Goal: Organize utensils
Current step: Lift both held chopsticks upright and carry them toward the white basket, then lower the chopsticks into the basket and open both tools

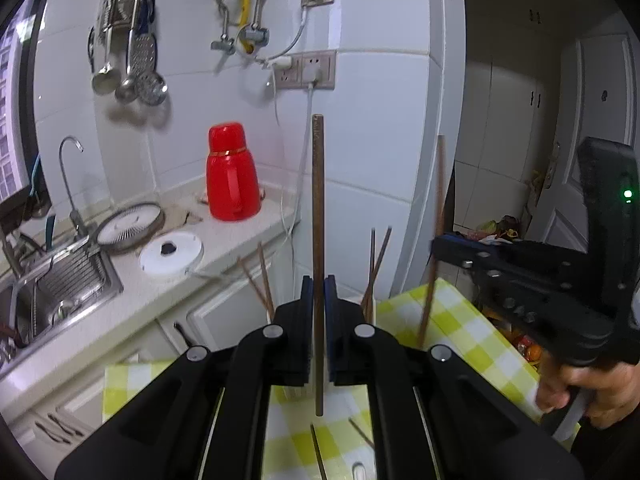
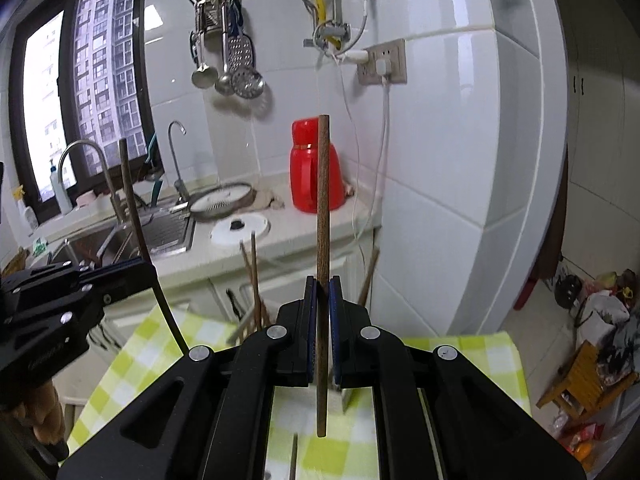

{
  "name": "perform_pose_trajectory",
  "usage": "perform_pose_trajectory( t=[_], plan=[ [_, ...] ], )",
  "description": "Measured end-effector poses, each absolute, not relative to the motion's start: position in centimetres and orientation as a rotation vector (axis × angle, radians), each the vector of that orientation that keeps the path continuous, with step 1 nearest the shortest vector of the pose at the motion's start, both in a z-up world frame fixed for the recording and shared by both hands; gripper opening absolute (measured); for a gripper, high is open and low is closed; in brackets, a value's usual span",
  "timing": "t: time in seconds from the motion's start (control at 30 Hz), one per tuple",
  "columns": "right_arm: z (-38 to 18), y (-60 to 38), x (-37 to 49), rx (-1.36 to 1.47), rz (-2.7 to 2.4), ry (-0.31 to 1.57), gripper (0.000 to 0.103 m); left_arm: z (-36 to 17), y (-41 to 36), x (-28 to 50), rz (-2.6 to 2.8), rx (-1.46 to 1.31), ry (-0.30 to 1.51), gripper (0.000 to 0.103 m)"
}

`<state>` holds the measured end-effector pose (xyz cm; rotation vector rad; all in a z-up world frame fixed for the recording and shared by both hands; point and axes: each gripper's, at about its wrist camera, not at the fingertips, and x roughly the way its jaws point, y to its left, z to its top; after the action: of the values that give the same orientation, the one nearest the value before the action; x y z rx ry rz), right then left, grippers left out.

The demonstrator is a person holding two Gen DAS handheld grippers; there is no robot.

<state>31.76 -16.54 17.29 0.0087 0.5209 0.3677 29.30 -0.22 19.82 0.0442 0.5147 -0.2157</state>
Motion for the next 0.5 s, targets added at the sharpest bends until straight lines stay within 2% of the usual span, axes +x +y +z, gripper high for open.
perform_pose_trajectory(
  t=[0.5],
  plan=[
    [14.1,-14.9,37.6,0.047,0.315,0.536,0.007,19.2,0.7,36.0,-0.207,0.002,0.496,0.006]
  ],
)
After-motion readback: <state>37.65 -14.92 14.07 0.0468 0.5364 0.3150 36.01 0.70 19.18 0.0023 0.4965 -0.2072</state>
